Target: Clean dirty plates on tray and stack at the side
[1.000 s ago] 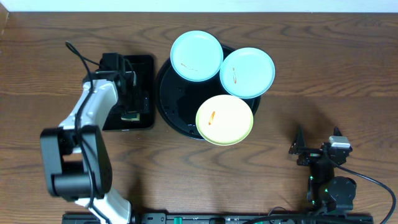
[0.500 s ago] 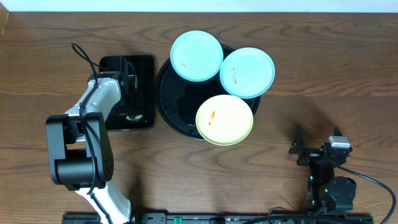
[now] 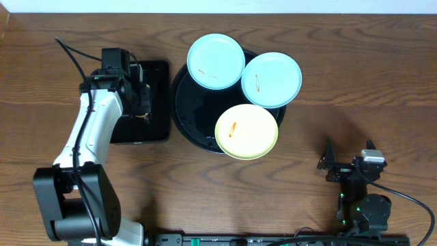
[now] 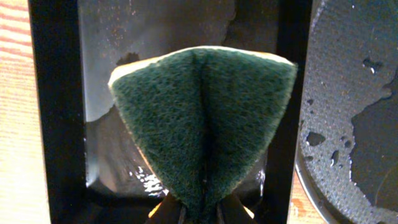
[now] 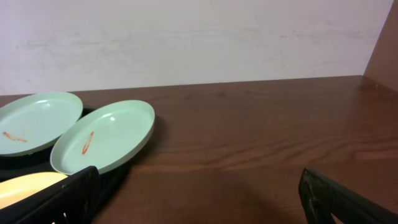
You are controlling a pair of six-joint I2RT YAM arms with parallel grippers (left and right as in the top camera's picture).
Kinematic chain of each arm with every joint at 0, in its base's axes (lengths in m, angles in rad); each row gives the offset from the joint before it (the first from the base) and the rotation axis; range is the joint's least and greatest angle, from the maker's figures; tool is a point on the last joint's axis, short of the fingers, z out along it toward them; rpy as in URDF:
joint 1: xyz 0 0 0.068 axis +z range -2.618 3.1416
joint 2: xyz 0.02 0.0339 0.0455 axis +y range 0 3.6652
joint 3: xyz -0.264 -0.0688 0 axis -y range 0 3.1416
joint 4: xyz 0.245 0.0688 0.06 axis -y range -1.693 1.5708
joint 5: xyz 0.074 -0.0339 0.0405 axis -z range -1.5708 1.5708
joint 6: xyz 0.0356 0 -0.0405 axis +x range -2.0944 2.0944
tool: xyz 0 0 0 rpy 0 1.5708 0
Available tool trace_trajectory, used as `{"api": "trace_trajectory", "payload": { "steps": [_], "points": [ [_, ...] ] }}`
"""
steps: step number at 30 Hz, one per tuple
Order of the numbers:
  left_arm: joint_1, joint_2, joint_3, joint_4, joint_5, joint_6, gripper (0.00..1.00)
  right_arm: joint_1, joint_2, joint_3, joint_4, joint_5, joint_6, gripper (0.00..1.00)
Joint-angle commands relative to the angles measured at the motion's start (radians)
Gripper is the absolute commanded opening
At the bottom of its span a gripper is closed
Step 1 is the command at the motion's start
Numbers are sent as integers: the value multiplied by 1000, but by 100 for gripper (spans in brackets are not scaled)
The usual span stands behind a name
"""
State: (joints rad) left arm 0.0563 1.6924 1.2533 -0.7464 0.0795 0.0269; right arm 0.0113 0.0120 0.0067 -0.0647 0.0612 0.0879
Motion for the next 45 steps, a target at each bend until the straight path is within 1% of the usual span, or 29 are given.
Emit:
{"api": "trace_trajectory", "payload": {
  "steps": [1, 11, 12, 14, 15, 17, 18, 23, 25, 26, 32, 37, 43, 44, 45],
  "points": [
    [-3, 27, -2, -11, 10, 1, 8, -14, -5, -1, -3, 10, 12, 99],
    [-3, 85, -61, 34, 57, -25, 11, -14, -5, -1, -3, 10, 12, 99],
    [-3, 92, -61, 34, 59, -25, 14, -14, -5, -1, -3, 10, 12, 99],
    [-3, 102, -61, 34, 60, -25, 32, -14, -5, -1, -3, 10, 12, 99],
    [-3, 103, -61, 34, 63, -25, 38, -14, -5, -1, -3, 10, 12, 99],
    [-3, 103, -61, 42, 69, -25, 63, -14, -5, -1, -3, 10, 12, 99],
    [-3, 103, -61, 48, 70, -25, 66, -14, -5, -1, -3, 10, 12, 99],
    [-2, 103, -61, 76, 69, -25, 68, -14, -5, -1, -3, 10, 12, 99],
    [-2, 103, -61, 87, 68, -25, 73, -14, -5, -1, -3, 10, 12, 99],
    [-2, 103, -61, 96, 68, -25, 75, -14, -5, -1, -3, 10, 12, 99],
    [-2, 104, -69, 126, 66, -25, 79, -14, -5, -1, -3, 10, 12, 99],
    [-2, 105, -120, 179, 66, -25, 79, -14, -5, -1, -3, 10, 12, 99],
    [-2, 105, -224, 326, 65, -25, 78, -14, -5, -1, -3, 10, 12, 99],
    [-2, 105, -235, 346, 65, -25, 78, -14, -5, -1, -3, 10, 12, 99],
    [-2, 105, -238, 355, 65, -25, 75, -14, -5, -1, -3, 10, 12, 99]
  ]
}}
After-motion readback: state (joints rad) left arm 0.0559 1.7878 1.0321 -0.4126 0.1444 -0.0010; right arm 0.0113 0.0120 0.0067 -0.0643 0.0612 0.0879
